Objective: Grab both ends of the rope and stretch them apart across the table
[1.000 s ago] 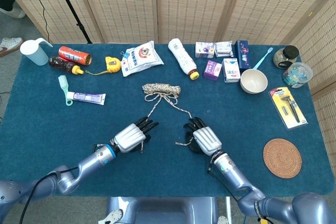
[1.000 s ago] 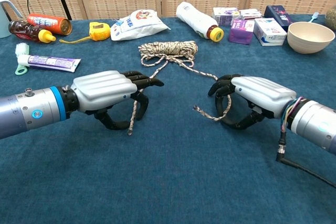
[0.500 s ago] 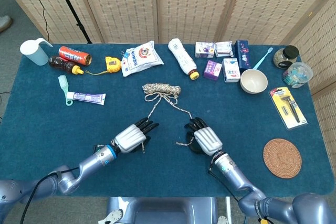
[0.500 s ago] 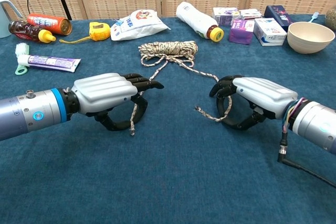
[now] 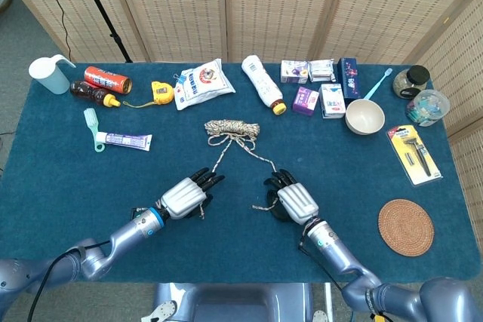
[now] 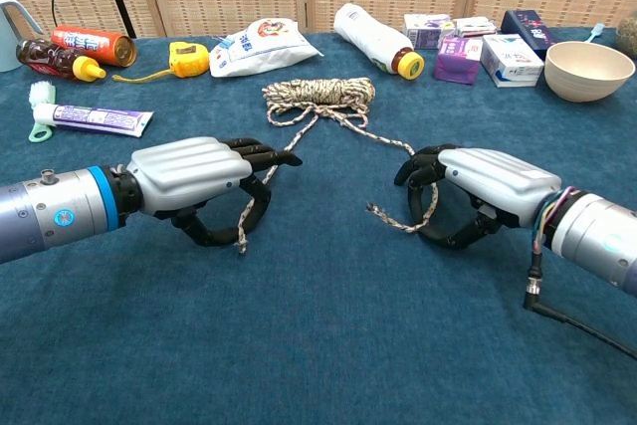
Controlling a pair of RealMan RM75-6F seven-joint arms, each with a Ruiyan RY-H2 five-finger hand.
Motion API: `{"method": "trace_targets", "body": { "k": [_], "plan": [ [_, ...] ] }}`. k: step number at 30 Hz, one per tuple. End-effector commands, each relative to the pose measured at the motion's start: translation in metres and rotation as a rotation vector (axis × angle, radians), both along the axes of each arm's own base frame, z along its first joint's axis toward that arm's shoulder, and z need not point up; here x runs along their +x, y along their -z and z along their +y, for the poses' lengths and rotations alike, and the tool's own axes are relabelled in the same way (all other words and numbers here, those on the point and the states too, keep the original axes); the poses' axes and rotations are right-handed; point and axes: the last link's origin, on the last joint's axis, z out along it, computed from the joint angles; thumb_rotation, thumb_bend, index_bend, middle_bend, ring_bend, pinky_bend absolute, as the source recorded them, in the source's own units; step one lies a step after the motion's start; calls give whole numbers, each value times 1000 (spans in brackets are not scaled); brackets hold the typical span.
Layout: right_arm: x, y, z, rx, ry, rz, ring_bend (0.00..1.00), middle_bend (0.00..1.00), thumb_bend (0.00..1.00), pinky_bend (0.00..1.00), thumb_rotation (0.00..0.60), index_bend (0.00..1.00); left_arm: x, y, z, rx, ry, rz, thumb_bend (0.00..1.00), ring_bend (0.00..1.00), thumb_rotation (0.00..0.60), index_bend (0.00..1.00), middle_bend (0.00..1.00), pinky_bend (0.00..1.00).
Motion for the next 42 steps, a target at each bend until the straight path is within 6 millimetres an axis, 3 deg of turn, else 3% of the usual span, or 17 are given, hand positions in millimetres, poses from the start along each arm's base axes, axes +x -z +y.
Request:
{"method": "trace_targets", "body": {
  "k": [1, 16, 25, 42],
  "plan": [
    [0, 0, 0, 0, 1, 1, 98, 230, 449, 0, 600, 602, 0, 0, 0, 0, -3, -3, 480, 0, 600, 623, 0, 0],
    [0, -1, 1, 1, -2, -6, 105, 238, 449, 0, 600, 611, -5, -5, 0, 6, -31, -49, 486, 0, 600, 680, 0, 0],
    [3, -3, 2, -3, -14, -14, 110, 241, 456, 0, 600, 612, -16, -18, 1, 29, -70, -75, 493, 0, 600, 686, 0, 0],
    [-4, -34, -2, -86, -14, -20, 114, 246, 457, 0, 600, 618, -72, -73, -5, 132, -228, -127, 498, 0, 600, 696, 0, 0]
  ]
}}
